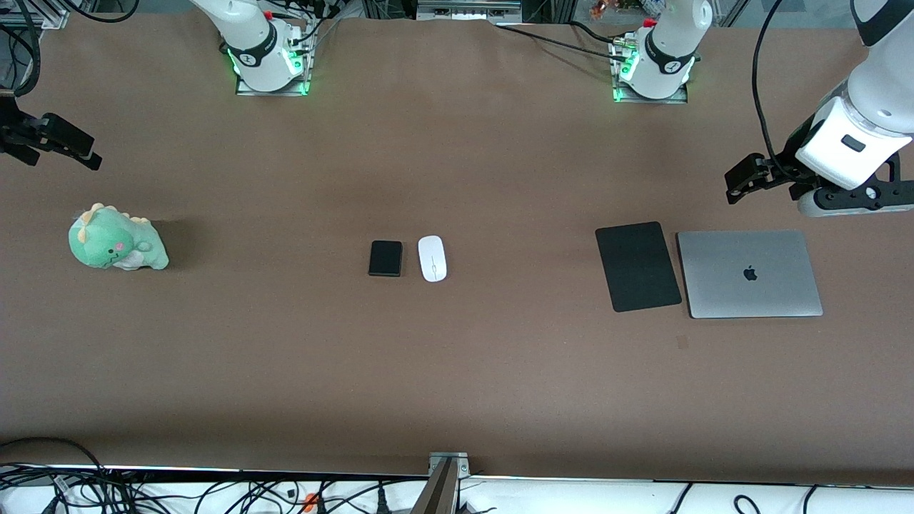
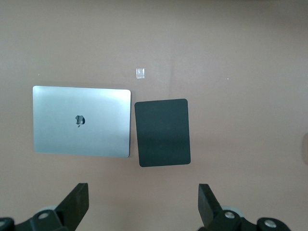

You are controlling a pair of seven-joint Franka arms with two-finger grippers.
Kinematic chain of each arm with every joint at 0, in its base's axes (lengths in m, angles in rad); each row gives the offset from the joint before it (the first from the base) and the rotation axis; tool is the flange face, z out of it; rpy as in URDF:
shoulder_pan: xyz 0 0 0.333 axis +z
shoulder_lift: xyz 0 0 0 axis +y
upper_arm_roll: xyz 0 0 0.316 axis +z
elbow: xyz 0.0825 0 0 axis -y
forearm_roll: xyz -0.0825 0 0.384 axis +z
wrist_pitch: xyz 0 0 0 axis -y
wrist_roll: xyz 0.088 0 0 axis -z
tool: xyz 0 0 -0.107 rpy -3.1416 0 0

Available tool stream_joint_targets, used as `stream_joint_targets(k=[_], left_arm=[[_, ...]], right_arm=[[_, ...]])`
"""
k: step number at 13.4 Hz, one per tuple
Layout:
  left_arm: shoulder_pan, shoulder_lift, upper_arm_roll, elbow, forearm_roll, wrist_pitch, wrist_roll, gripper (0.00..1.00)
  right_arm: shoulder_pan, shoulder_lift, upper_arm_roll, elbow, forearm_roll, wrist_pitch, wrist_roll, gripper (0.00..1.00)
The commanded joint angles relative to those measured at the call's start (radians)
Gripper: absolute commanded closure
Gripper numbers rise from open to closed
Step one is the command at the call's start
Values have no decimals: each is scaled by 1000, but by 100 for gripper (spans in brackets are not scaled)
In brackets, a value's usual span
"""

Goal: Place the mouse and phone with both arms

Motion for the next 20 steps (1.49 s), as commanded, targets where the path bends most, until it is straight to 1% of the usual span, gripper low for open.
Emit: stream_joint_targets(k=[1,10,14,17,19,20], left_arm=[[3,14,-5,29,17,-19,17,0],[3,15,-5,24,18,-32,23,0],[-23,32,-10,29,17,-57,16,0],[-46,43,-10,29,12,-59,13,0],[-53,49,-10,31,6,-59,7,0],[-72,52,-10,31,3,-59,-12,0]], right_arm=[[-5,-9,5,-5,4,3,-3,0],[-3,-9,8,-7,5,-7,0,0],[1,-6,9,-19,7,-10,1,0],[4,-2,26,-34,7,-10,1,0],[4,18,40,-42,7,2,3,0],[4,31,55,-42,8,8,9,0]])
